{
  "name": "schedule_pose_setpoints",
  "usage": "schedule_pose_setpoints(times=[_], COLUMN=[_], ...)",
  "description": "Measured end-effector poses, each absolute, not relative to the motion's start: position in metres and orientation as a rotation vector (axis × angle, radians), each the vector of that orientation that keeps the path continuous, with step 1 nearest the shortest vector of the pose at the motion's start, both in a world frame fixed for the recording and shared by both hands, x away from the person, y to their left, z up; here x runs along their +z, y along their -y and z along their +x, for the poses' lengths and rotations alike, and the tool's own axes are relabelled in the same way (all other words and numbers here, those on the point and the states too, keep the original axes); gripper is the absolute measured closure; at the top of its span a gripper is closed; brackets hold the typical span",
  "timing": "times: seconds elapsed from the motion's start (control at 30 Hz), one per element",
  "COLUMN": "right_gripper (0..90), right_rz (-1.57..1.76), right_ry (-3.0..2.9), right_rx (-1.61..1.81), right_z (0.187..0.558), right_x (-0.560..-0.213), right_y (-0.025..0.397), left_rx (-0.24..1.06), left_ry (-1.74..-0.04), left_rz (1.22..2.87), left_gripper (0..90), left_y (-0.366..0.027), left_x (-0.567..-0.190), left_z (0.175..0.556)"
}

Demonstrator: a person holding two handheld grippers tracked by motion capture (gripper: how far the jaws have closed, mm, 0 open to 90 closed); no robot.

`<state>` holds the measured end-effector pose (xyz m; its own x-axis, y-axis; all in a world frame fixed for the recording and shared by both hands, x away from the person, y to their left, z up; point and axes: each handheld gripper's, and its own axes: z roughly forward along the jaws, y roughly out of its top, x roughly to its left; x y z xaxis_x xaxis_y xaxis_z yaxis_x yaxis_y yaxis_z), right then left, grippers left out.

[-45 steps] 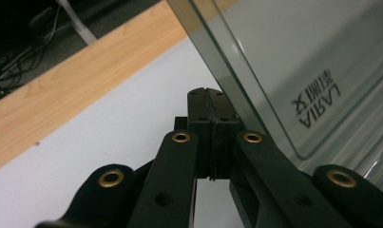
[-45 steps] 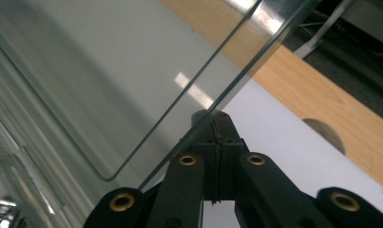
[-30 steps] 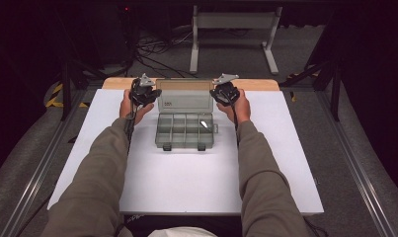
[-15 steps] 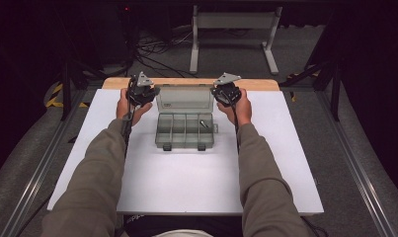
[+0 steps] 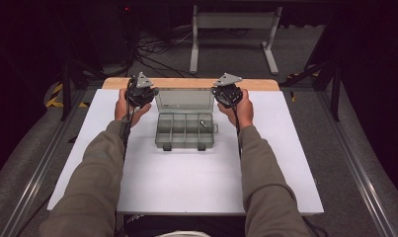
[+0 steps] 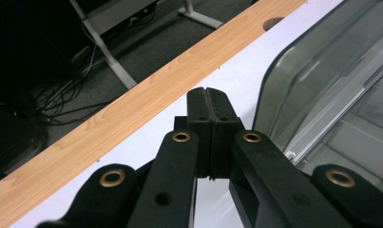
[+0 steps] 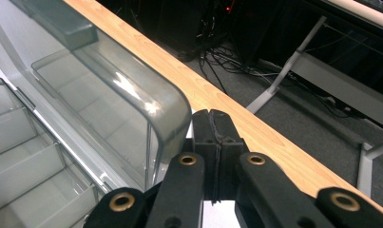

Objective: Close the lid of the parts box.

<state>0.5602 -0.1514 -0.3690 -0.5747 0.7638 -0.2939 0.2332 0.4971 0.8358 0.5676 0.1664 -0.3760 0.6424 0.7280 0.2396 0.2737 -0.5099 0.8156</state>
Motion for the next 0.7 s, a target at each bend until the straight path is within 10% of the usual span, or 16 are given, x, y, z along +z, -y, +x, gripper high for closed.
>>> schedule_pose_setpoints(times=[0.7], right_gripper=[90.0], right_rz=[0.828], right_ry=[-2.059], right_rx=[1.006], right_z=[0.539], right_x=[-0.379], right_y=[0.149], left_rx=[0.749], left_ry=[-0.747], left_rz=[2.065], left_gripper=[89.7], left_y=[-0.167], left_x=[-0.374], left_z=[0.548])
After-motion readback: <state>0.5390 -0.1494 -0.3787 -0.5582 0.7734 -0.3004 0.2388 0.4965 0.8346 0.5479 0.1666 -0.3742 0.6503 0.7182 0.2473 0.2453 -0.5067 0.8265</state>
